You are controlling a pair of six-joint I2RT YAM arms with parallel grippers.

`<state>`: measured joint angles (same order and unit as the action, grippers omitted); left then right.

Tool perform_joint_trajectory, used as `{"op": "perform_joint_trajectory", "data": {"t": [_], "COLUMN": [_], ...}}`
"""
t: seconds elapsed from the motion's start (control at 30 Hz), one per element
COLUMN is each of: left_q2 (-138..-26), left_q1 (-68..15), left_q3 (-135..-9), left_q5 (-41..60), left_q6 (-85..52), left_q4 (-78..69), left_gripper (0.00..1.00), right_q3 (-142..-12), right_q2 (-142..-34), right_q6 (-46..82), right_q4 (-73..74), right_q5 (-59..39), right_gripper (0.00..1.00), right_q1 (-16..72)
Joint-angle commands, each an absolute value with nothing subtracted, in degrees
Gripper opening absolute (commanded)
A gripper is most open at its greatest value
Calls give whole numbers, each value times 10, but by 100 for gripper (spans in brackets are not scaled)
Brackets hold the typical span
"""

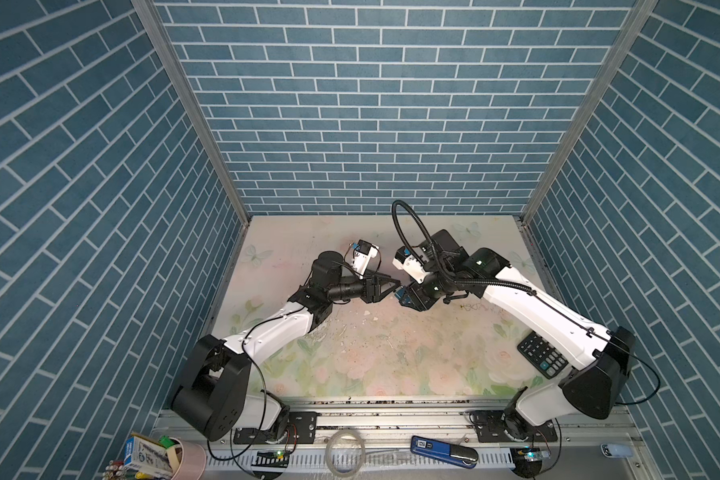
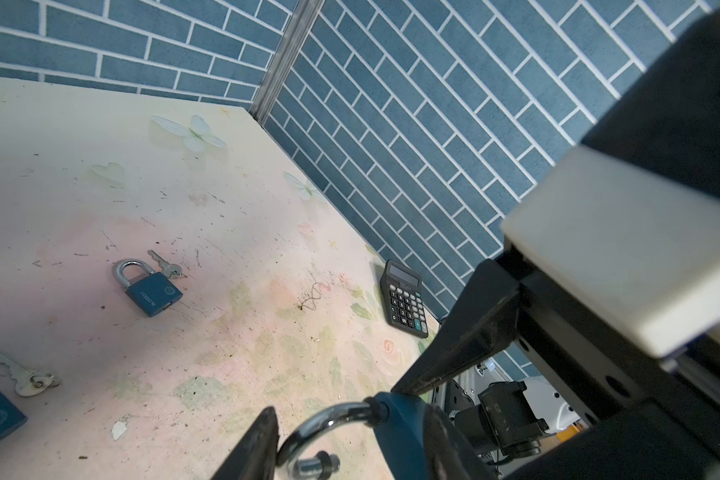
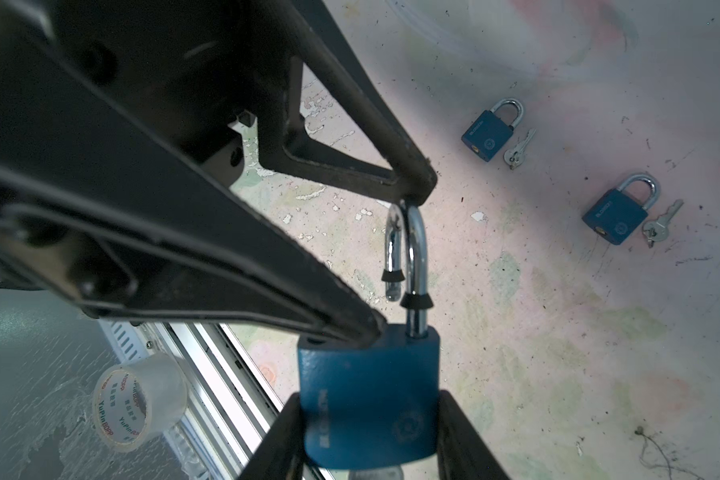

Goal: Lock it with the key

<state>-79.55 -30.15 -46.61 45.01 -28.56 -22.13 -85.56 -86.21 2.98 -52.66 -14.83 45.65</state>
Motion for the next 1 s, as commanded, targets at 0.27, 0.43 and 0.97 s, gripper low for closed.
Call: {"op": "perform_joint_trajectory", "data": {"t": [0.27, 0.43, 0.97], "left_q2": [-769, -773, -776], "left_q1": [-294, -294, -286], "left_q3": [-457, -463, -470], "left_q5": [467, 469, 452], "left_q6": [-273, -270, -272], "left_q4": [-199, -186, -176], "left_gripper": [48, 46, 42], "right_q3": [-882, -881, -873], "right_q2": [-849, -847, -842], "right_q6": [20, 22, 23], "right_q4": [-496, -489, -485], "right_q5": [-153, -156, -156], "right_gripper": [0, 0, 0], "right_q1": [456, 456, 456]}}
